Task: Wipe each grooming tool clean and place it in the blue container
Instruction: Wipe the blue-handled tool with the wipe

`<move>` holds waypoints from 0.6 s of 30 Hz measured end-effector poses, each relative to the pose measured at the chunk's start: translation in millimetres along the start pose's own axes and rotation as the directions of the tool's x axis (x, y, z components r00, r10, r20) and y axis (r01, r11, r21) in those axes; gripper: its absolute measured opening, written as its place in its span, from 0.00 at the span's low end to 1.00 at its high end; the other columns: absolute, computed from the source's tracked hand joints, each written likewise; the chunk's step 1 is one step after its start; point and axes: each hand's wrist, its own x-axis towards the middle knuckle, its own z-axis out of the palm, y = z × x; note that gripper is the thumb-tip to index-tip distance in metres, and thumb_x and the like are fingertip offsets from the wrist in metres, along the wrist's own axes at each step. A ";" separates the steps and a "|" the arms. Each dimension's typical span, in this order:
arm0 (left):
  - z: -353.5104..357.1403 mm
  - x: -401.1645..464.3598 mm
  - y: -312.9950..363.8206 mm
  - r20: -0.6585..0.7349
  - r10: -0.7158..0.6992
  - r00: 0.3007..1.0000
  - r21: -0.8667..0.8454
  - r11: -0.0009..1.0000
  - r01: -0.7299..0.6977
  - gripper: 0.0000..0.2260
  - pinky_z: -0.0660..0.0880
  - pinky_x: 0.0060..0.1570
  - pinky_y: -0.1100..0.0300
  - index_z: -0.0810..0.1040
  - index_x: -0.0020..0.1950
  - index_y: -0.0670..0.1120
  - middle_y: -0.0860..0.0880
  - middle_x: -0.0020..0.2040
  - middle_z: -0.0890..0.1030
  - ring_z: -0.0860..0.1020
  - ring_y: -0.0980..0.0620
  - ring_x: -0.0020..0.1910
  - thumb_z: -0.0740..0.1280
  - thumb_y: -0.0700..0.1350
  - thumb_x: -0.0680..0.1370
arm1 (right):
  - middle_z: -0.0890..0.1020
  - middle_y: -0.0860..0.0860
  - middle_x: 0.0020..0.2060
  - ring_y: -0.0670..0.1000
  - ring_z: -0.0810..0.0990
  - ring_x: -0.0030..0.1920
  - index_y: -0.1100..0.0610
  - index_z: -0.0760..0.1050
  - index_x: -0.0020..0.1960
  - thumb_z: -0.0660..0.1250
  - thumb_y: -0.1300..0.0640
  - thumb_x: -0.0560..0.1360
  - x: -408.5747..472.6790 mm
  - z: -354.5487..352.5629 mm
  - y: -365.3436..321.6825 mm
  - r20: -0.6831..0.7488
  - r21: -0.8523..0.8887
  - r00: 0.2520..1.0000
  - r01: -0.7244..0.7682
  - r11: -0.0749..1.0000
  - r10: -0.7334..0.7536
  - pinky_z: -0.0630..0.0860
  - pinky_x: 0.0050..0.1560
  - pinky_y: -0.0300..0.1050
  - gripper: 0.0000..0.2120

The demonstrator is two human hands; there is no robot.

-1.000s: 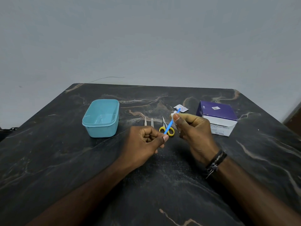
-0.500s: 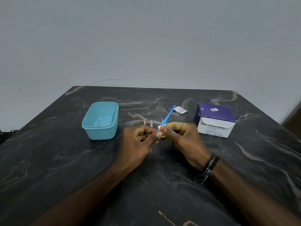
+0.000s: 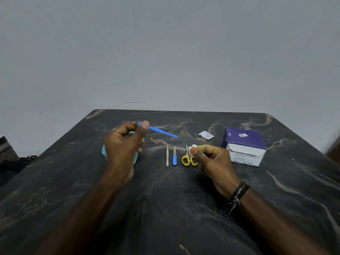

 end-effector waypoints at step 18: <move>-41.2 136.2 28.9 0.120 -0.332 0.936 0.958 0.284 -0.023 0.25 0.48 0.73 0.38 0.74 0.32 0.38 0.38 0.42 0.81 0.72 0.39 0.58 0.77 0.59 0.66 | 0.79 0.44 0.26 0.39 0.70 0.25 0.63 0.83 0.43 0.71 0.57 0.75 3.4 -2.5 5.3 0.015 -0.076 1.000 0.020 0.997 -0.019 0.68 0.29 0.30 0.08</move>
